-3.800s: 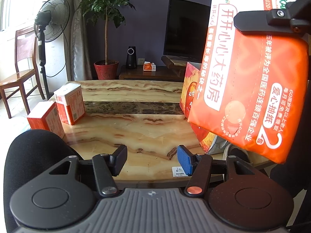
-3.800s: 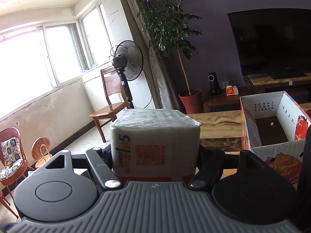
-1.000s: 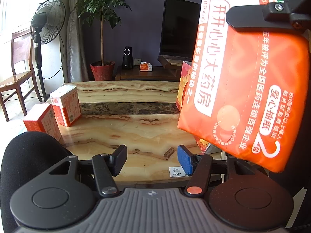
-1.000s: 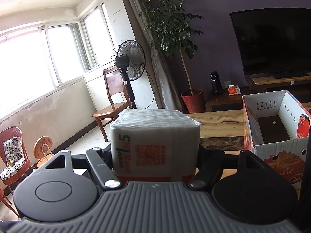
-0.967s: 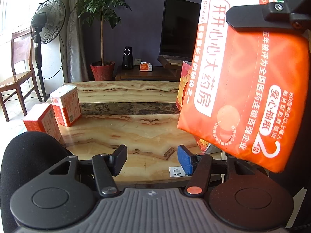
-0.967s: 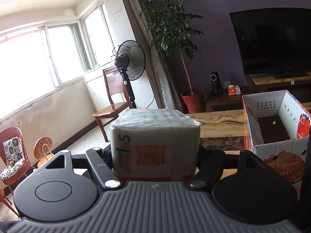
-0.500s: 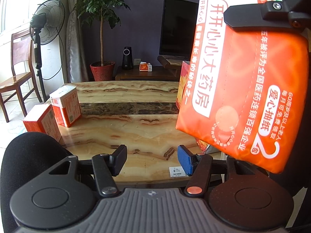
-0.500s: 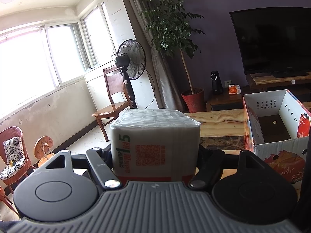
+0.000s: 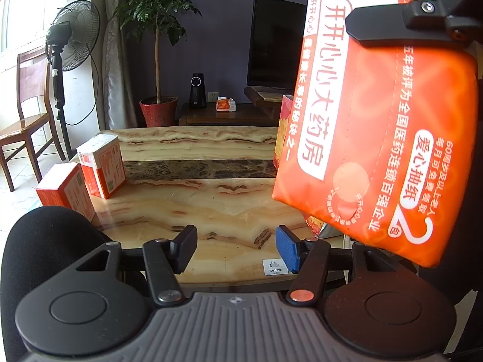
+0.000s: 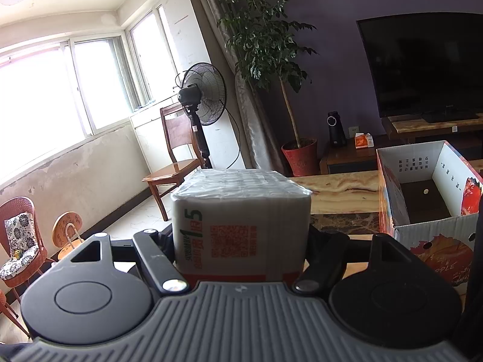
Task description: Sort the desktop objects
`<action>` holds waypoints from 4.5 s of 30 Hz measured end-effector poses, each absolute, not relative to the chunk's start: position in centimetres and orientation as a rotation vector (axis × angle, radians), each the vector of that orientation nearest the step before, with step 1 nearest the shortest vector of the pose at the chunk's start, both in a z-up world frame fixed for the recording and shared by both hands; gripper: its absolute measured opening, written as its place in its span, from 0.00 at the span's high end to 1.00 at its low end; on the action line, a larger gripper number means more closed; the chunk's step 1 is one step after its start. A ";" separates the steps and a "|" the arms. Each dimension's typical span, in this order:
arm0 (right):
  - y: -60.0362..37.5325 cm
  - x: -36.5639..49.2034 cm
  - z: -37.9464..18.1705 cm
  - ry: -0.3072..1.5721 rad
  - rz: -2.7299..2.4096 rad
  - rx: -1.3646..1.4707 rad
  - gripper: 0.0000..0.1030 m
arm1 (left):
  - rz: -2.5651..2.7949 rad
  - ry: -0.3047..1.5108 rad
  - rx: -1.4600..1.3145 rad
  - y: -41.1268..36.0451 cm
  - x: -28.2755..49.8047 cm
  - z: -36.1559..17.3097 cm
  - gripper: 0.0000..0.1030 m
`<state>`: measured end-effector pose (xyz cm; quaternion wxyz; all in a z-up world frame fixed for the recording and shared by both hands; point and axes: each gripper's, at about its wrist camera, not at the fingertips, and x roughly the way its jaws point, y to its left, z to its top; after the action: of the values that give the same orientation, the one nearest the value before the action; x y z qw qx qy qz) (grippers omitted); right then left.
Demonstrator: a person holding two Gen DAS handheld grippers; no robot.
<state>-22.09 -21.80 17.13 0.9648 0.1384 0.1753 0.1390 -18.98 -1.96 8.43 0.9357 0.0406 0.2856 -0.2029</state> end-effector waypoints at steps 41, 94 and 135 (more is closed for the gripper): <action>-22.0 -21.8 16.9 0.362 0.294 0.308 0.26 | -0.422 0.571 0.085 -2.1 -19.0 8.5 0.43; -22.0 -21.5 16.4 0.436 0.331 0.369 0.25 | -0.428 0.532 0.146 -3.0 -19.8 8.6 0.44; -20.7 -22.7 16.4 0.400 0.382 0.329 0.27 | -0.411 0.522 0.077 -2.2 -19.7 9.0 0.53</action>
<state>-22.67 -20.74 16.37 0.9487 0.1615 0.1965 0.1878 -19.70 -2.23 9.01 0.9446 0.0377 0.2564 -0.2016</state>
